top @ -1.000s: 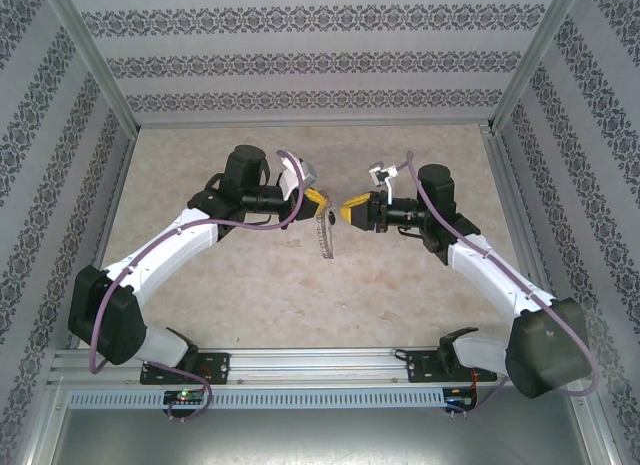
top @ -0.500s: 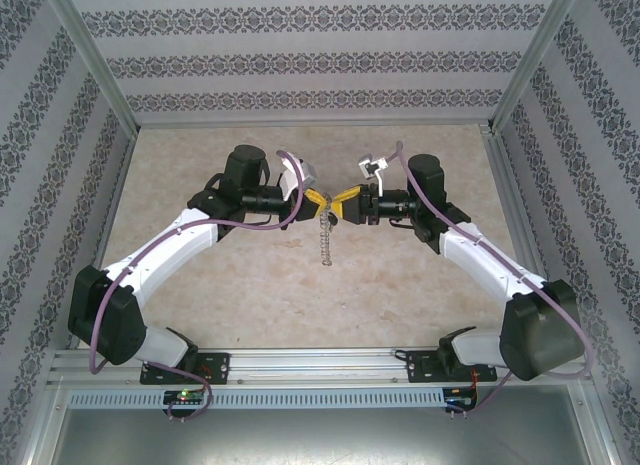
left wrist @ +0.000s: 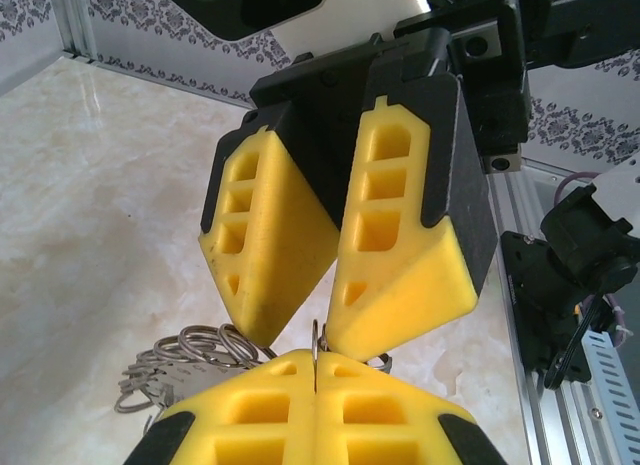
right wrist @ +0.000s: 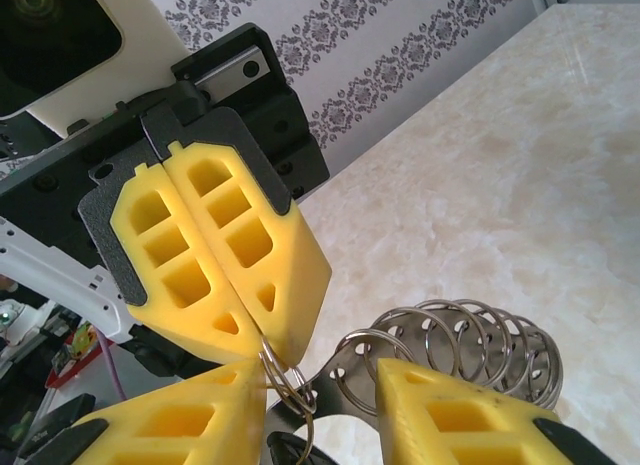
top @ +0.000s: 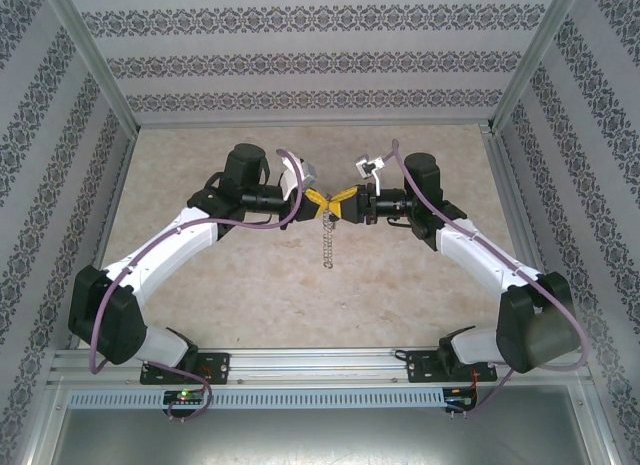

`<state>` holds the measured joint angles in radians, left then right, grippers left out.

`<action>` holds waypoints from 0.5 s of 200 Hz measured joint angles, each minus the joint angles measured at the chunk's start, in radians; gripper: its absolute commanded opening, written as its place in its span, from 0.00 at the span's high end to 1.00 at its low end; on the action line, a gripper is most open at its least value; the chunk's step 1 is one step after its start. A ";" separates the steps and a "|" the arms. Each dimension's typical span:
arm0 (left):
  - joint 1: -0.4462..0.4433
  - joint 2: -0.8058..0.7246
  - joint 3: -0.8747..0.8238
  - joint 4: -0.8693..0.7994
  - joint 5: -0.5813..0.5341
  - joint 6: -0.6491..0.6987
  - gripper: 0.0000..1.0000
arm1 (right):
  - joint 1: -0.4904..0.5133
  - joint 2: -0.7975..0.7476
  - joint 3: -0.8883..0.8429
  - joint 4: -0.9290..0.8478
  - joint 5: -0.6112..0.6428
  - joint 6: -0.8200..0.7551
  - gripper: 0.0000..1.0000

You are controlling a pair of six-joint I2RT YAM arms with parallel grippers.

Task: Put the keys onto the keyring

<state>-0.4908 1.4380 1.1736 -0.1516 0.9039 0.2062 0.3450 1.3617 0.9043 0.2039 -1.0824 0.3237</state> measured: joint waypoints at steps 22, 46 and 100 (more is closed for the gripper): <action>0.000 0.010 0.018 -0.010 0.007 0.000 1.00 | 0.000 0.002 0.006 0.010 -0.007 -0.008 0.66; 0.001 0.021 0.031 -0.021 0.010 0.001 1.00 | -0.001 0.006 0.011 0.009 -0.009 -0.013 0.64; 0.001 0.060 0.103 -0.076 0.019 0.038 1.00 | -0.051 0.007 0.021 0.006 -0.033 -0.015 0.59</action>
<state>-0.4900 1.4982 1.2770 -0.2279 0.9230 0.2440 0.2935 1.3689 0.9257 0.2104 -1.1156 0.3084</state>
